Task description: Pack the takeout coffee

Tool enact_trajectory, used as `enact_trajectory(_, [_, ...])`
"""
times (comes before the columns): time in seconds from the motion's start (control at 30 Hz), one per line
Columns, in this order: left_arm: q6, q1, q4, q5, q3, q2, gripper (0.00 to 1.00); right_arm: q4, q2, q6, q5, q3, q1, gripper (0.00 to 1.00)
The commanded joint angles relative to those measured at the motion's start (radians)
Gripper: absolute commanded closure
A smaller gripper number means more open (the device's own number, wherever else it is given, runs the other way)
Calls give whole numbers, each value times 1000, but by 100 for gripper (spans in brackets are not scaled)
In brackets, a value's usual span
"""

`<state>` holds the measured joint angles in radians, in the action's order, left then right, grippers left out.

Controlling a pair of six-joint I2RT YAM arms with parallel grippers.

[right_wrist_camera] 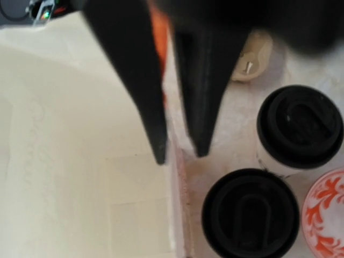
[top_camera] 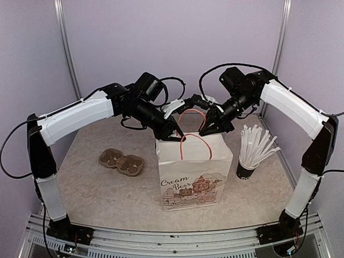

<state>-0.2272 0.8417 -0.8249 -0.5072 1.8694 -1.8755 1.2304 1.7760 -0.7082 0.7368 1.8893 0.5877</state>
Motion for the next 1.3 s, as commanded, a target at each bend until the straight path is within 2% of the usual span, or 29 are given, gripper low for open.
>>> enact_trajectory(0.0, [10, 9, 21, 70, -5, 55, 76, 5, 19, 37, -2, 41, 8, 99])
enact_trajectory(0.07, [46, 12, 4, 152, -6, 78, 65, 7, 19, 37, -3, 43, 8, 100])
enact_trajectory(0.17, [93, 18, -30, 249, -40, 144, 57, 3, 11, 34, -4, 33, 8, 100])
enact_trajectory(0.43, [241, -8, -64, 453, -280, 403, 50, -12, -19, 33, 17, 7, 8, 100])
enact_trajectory(0.5, [299, -52, -83, 501, -346, 441, 51, -12, -23, 28, 25, 5, 8, 100])
enact_trajectory(0.57, [367, -170, -103, 500, -406, 456, 54, -12, -24, 27, 33, 5, 8, 100])
enact_trajectory(0.67, [439, -291, -106, 531, -504, 458, 59, -13, -26, 28, 46, 3, 8, 100])
enact_trajectory(0.8, [461, -344, -65, 546, -572, 444, 62, -15, -29, 31, 50, -1, 8, 100])
enact_trajectory(1.07, [443, -384, -45, 555, -567, 255, 68, -36, -54, 35, 41, -22, 10, 100])
enact_trajectory(1.27, [448, -386, 18, 515, -521, 146, 62, -47, -68, 30, 26, -54, 10, 100])
